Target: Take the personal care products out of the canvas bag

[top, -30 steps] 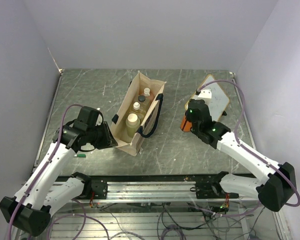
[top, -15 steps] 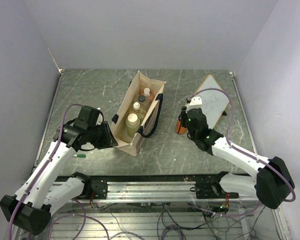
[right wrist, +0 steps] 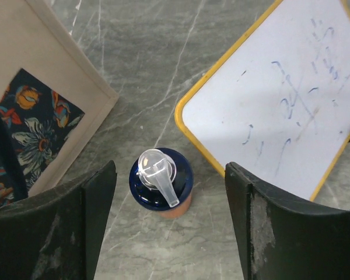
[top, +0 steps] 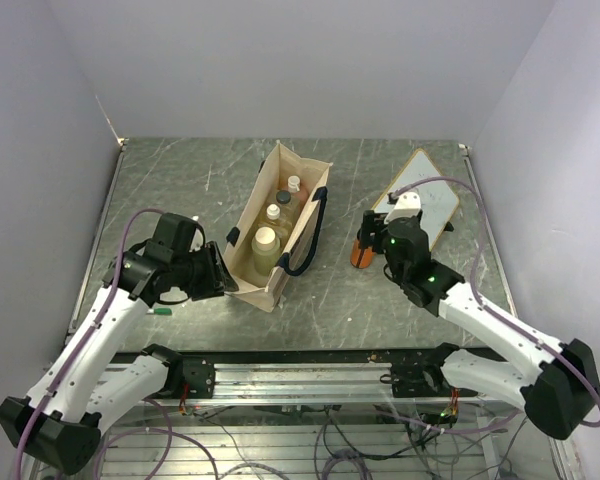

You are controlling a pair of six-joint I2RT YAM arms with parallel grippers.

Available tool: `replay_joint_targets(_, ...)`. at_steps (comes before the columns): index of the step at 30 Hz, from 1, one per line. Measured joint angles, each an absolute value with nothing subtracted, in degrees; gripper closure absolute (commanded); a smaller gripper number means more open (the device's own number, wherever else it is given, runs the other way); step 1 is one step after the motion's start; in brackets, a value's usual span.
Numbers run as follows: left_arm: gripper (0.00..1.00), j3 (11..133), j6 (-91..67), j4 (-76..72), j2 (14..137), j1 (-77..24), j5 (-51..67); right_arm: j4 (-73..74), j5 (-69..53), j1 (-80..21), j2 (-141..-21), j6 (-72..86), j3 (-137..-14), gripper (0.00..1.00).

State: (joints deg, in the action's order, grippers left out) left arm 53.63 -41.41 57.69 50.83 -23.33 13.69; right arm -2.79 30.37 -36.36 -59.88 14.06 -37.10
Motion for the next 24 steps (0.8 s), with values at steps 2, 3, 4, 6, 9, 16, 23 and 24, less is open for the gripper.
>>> replay_joint_targets(2,0.48,53.6,-41.4,57.7,50.7,-23.3,13.7,0.8,30.9,-36.4,-57.8,15.2,-38.9,0.19)
replay_joint_targets(3,0.48,53.6,-41.4,57.7,50.7,-23.3,13.7,2.7,31.1,-36.4,-57.1,16.0,-39.7,0.19)
replay_joint_targets(4,0.49,53.6,-41.4,57.7,50.7,-23.3,13.7,5.0,31.3,-36.4,-56.5,17.3,-40.8,0.19)
replay_joint_targets(6,0.51,53.1,-41.4,57.5,50.6,-23.3,13.8,10.0,31.0,-36.3,-55.7,19.8,-43.0,0.18)
replay_joint_targets(9,0.52,52.1,-41.6,56.8,50.4,-23.3,14.5,16.2,28.2,-36.3,-55.5,21.9,-46.0,0.11)
replay_joint_targets(16,0.52,49.5,-42.4,54.4,48.1,-23.3,16.7,22.2,18.5,-37.0,-57.8,21.2,-55.8,0.01)
replay_joint_targets(23,0.51,48.0,-42.4,53.4,47.7,-23.3,18.3,22.7,14.9,-49.9,-72.8,18.3,-73.8,0.02)
replay_joint_targets(24,0.51,48.0,-42.4,53.3,47.7,-23.3,18.4,22.9,14.6,-53.3,-76.7,17.6,-77.5,0.02)
